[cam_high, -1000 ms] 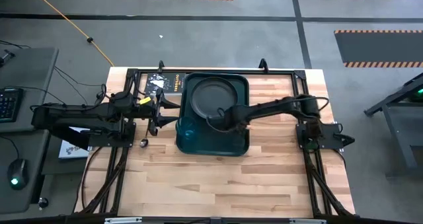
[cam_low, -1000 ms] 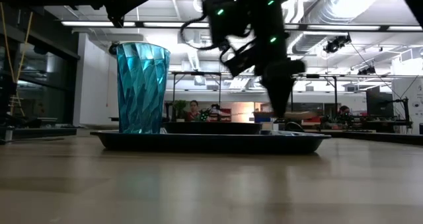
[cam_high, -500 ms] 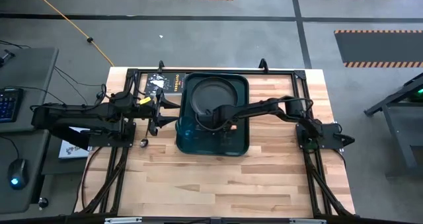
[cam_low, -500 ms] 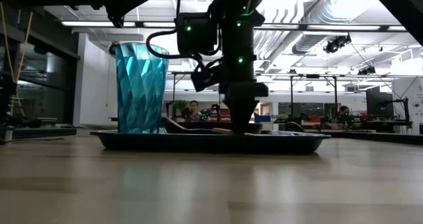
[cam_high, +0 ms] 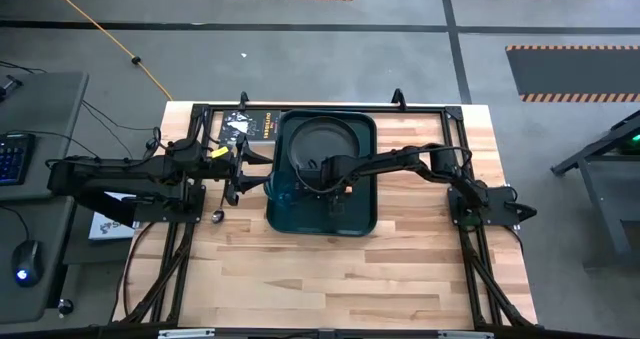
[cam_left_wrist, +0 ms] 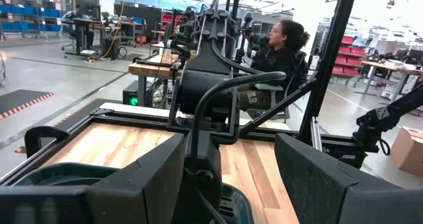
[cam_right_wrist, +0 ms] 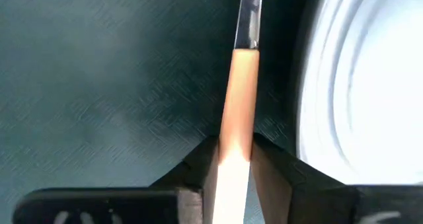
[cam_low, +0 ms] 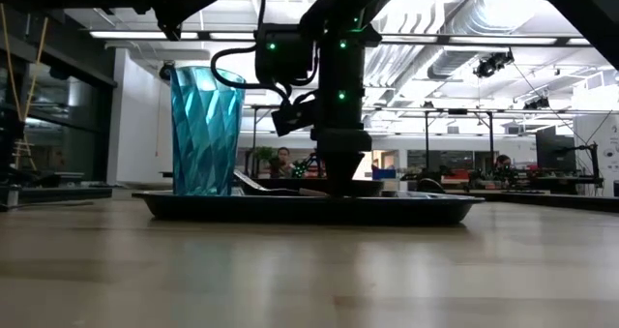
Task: Pick and place plate/cup/fork/spoon on tray
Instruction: Put the orange fork on the left side of the black plate on the black serving tray
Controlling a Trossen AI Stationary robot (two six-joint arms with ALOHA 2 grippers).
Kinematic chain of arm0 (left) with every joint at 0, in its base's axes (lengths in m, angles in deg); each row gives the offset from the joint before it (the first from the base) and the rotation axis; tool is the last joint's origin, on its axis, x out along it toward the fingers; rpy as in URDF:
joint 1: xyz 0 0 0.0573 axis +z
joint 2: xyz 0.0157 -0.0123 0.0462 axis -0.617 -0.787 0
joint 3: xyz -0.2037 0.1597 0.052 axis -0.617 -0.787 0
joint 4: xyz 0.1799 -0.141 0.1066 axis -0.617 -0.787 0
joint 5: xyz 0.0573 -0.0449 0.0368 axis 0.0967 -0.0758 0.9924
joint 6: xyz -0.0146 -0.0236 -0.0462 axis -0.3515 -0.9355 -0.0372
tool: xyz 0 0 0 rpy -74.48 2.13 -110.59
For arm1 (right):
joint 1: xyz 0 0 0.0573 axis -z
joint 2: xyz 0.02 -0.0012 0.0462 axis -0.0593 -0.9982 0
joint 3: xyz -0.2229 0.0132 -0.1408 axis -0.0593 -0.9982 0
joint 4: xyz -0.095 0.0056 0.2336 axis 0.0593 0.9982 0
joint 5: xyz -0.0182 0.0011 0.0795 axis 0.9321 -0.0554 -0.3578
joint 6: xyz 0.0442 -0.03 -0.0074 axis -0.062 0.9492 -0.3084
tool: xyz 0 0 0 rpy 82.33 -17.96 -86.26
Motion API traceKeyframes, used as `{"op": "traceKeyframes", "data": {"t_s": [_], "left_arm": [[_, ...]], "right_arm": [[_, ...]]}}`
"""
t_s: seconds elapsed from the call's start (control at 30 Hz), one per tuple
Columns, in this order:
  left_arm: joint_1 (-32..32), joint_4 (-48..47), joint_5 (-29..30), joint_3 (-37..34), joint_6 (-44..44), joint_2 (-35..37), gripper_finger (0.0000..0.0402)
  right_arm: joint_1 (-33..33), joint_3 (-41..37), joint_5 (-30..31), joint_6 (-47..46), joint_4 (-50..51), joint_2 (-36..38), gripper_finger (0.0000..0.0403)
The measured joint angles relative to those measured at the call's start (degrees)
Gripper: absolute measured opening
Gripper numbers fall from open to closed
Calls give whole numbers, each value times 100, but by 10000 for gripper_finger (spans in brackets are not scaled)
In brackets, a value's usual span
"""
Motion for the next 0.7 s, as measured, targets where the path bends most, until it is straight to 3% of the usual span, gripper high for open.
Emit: {"op": "traceKeyframes", "data": {"t_s": [0.5,0.7], "left_arm": [[0,-2,0,0,0,0,227],[0,-4,0,0,0,2,227]], "right_arm": [[-2,0,-73,24,10,-2,92],[-2,0,-267,-65,121,92,127]]}}
